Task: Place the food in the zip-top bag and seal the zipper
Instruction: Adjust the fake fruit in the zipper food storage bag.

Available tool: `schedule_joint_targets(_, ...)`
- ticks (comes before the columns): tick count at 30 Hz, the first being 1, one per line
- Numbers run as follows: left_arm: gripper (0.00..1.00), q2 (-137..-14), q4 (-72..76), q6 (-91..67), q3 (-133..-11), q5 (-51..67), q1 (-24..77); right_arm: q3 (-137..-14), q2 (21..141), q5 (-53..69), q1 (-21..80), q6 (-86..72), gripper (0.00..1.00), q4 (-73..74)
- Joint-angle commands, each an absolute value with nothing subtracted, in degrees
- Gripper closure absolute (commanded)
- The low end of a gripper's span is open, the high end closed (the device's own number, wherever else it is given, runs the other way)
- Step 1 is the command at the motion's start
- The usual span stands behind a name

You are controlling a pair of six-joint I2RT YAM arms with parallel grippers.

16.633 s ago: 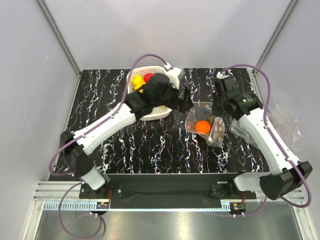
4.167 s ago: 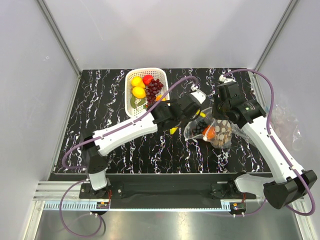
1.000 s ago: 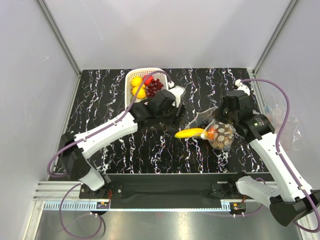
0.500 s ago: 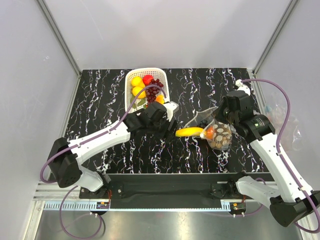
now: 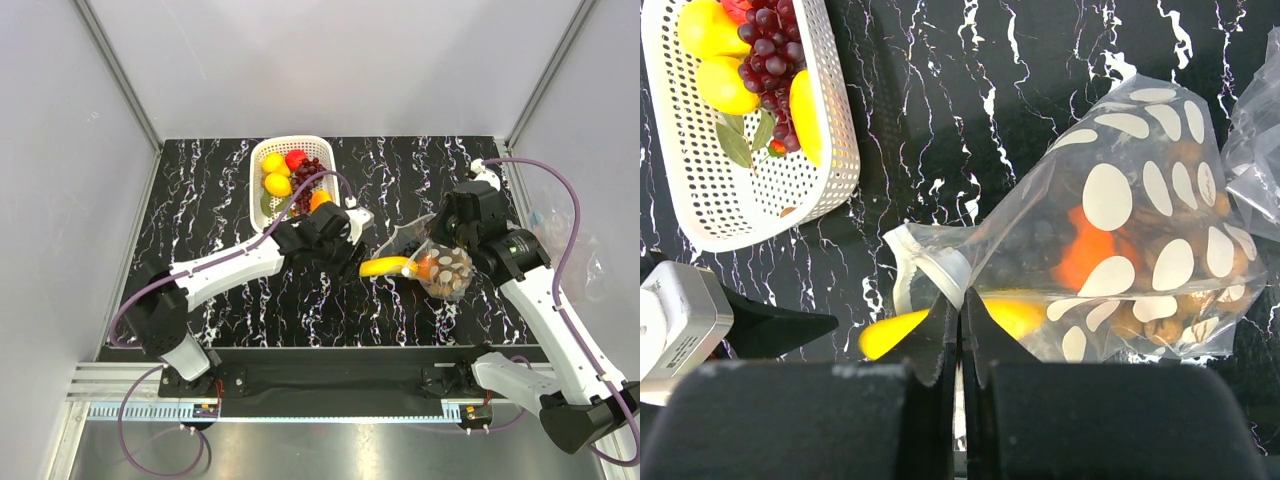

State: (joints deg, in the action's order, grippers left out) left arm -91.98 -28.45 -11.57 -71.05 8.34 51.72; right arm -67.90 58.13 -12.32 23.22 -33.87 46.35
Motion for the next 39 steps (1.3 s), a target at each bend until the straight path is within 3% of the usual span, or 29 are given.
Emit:
schedule_joint_targets(1,0.38,-91.5,-23.8,-10.4,-73.5,12.0,51.9,-69.1,56.5,-11.5,23.3,-33.7,1.00,43.7)
schedule_joint_targets(4,0.38,-92.9,-23.3,-10.5,-74.7,13.4,51.9,-69.0,56.3,-11.5,23.3,-33.8,1.00,43.7)
schedule_joint_targets(8,0.47,-94.8,-22.9,-10.4,-76.3,14.6,52.5,-69.2,56.0,-11.4,23.2,-33.7,1.00,43.9)
schedule_joint_targets(11,0.59,-96.1,-23.1,-10.3,-77.0,15.1,52.7,-69.3,55.8,-11.3,23.2,-33.7,1.00,44.1)
schedule_joint_targets(12,0.68,-96.2,-23.3,-10.2,-77.2,15.2,52.8,-69.3,55.7,-11.3,23.2,-33.7,1.00,44.1)
schedule_joint_targets(16,0.87,-96.0,-25.1,-10.1,-78.0,12.8,53.1,-69.4,55.8,-10.8,23.2,-33.7,1.00,44.3)
schedule_joint_targets(32,0.89,-86.5,-27.1,-11.3,-80.8,14.9,53.3,-68.5,56.9,-9.3,23.3,-32.6,1.00,43.9)
schedule_joint_targets(39,0.90,-92.4,-30.7,-9.2,-88.2,19.9,53.6,-68.4,57.3,-4.4,23.3,-31.1,1.00,42.5)
